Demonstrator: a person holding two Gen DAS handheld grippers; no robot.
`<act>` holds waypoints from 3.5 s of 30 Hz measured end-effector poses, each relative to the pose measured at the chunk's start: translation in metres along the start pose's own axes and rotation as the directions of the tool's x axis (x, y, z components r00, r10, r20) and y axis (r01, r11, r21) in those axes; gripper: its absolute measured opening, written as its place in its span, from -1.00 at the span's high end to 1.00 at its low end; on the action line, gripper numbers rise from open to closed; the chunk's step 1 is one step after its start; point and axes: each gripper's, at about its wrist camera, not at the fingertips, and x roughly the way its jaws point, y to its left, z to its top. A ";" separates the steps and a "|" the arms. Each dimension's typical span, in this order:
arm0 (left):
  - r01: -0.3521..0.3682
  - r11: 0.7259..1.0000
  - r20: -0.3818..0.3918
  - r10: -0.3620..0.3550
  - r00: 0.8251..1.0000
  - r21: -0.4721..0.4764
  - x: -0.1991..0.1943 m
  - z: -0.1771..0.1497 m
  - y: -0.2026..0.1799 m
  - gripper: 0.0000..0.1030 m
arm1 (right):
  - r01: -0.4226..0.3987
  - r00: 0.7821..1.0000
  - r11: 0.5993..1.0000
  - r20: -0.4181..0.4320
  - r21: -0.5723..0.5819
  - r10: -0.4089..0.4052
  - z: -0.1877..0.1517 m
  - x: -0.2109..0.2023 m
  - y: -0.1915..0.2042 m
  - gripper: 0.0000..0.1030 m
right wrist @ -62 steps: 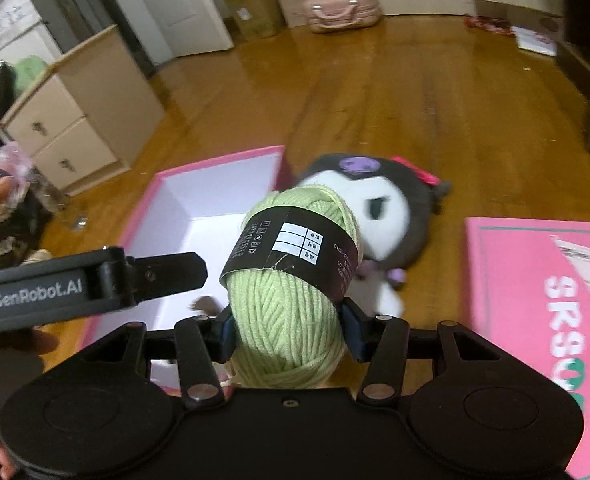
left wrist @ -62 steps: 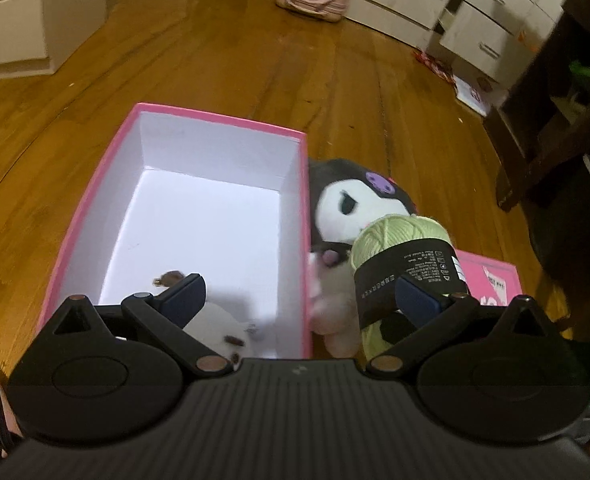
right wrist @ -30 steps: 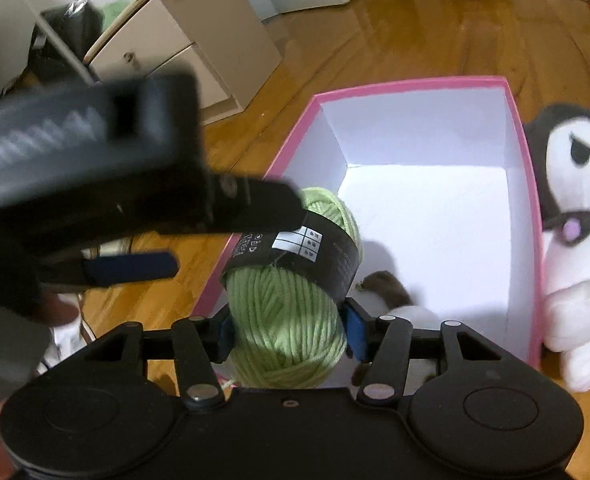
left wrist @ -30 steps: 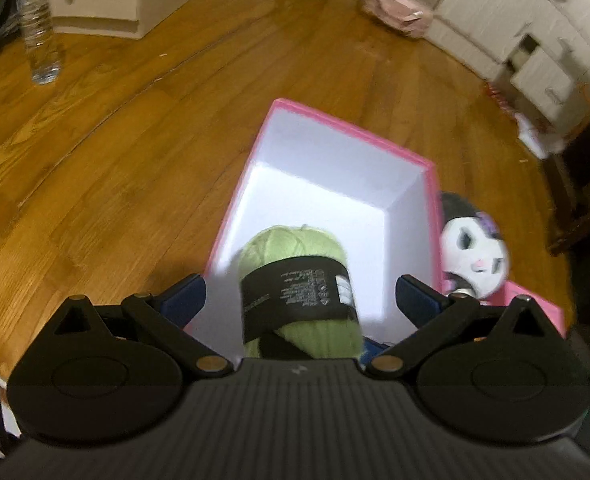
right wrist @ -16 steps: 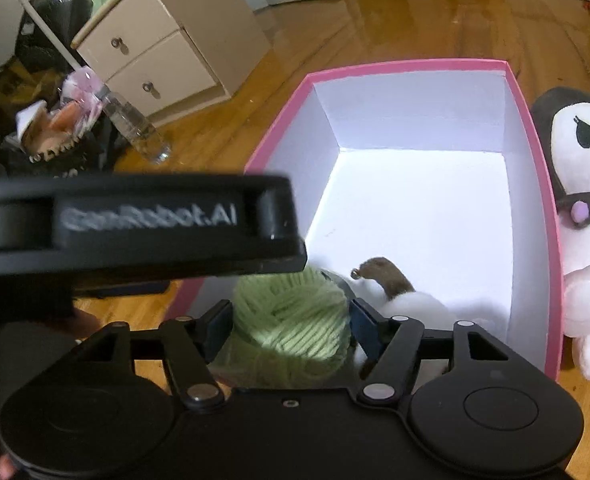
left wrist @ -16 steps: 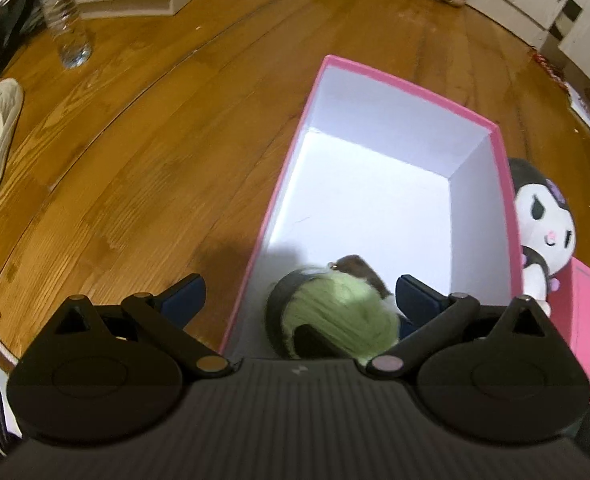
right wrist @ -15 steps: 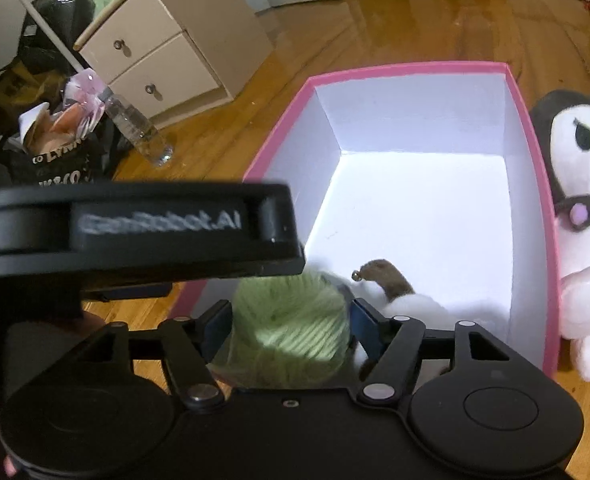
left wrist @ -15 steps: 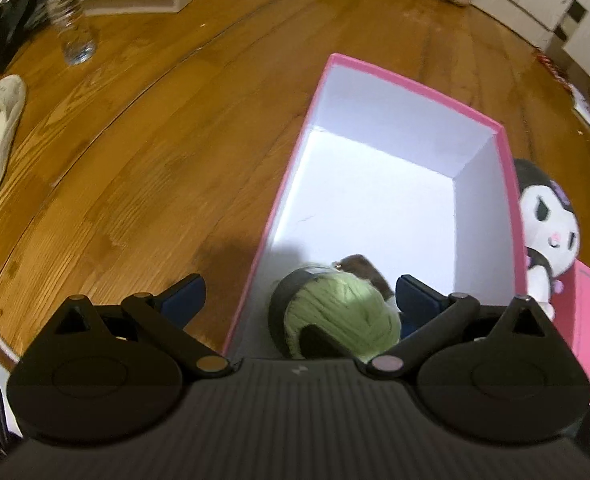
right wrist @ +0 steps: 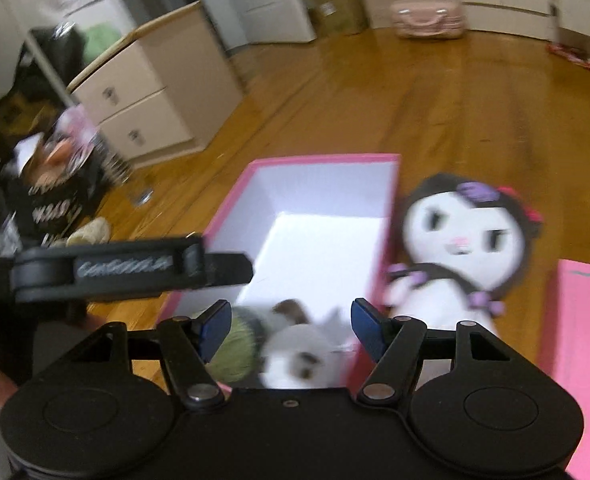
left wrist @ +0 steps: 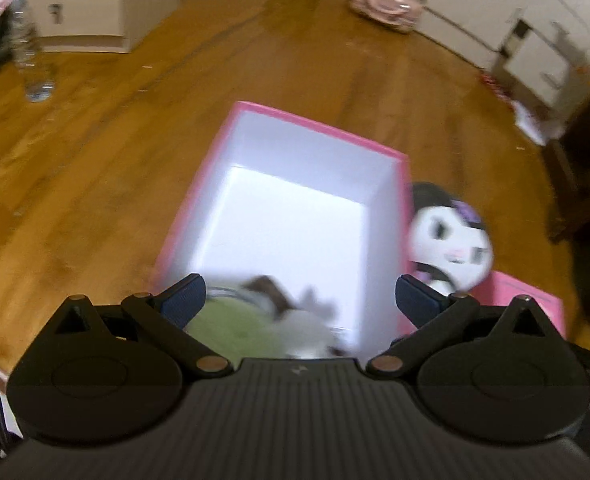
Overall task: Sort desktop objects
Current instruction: 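Move the right tool to the Kuromi plush, then grasp the Kuromi plush with the right gripper and lift it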
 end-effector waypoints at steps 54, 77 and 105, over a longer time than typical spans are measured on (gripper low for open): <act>-0.039 0.935 -0.005 0.044 0.999 0.353 0.106 0.033 -0.090 -1.00 | 0.186 0.982 0.942 -0.078 0.281 -0.170 0.014 0.098 -0.114 -0.61; -0.033 0.957 -0.073 0.056 0.996 0.290 0.105 0.026 -0.063 -1.00 | 0.298 0.947 0.939 -0.176 0.173 -0.269 0.006 0.127 -0.107 -0.75; 0.038 0.991 -0.005 -0.037 0.999 0.129 0.063 0.013 -0.032 -1.00 | 0.251 0.966 0.946 0.010 0.204 -0.258 -0.028 0.092 -0.093 -0.44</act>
